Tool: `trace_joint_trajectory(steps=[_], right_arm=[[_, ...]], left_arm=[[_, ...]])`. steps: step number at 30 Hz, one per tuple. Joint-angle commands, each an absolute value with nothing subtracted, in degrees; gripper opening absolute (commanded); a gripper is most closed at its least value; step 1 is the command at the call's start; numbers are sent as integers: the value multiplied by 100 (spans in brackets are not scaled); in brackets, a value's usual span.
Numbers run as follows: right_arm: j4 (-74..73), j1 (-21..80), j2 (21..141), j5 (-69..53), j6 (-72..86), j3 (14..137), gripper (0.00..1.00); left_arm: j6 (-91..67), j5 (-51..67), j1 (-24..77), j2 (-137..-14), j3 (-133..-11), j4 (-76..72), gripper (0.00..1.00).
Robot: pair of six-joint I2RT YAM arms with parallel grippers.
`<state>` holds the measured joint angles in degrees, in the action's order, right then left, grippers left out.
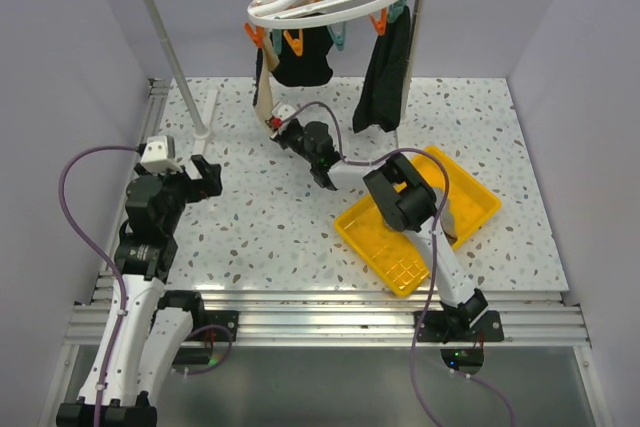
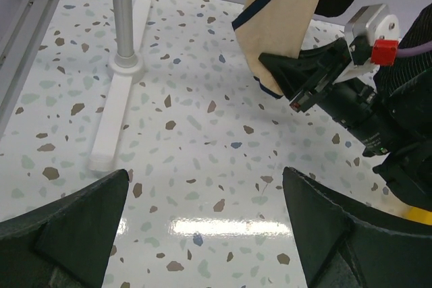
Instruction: Remove the underwear clipped to the hanger
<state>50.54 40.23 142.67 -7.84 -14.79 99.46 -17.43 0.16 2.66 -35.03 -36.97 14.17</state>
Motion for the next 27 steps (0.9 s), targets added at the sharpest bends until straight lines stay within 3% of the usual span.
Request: trace_joint_trajectory(steps=[1,5,12,27], right_arm=[[5816,3982,13598,-1010,-1301,9241,0],[6458,3876,12860,-1230,-1248,7974,0],[7154,3569,11401,-1748,-897,5804,0],[6505,3006,9187,-2865,-501,4070,0]], left_arm=[[-1828,315,246,-3524,-3911,1002,100],[-1863,745,246,-3472,-3780,485,100],[-2792,1941,246,-3646,-3279,-1984,100],[-4771,3427,307,-6300,-4412,-5017,100]])
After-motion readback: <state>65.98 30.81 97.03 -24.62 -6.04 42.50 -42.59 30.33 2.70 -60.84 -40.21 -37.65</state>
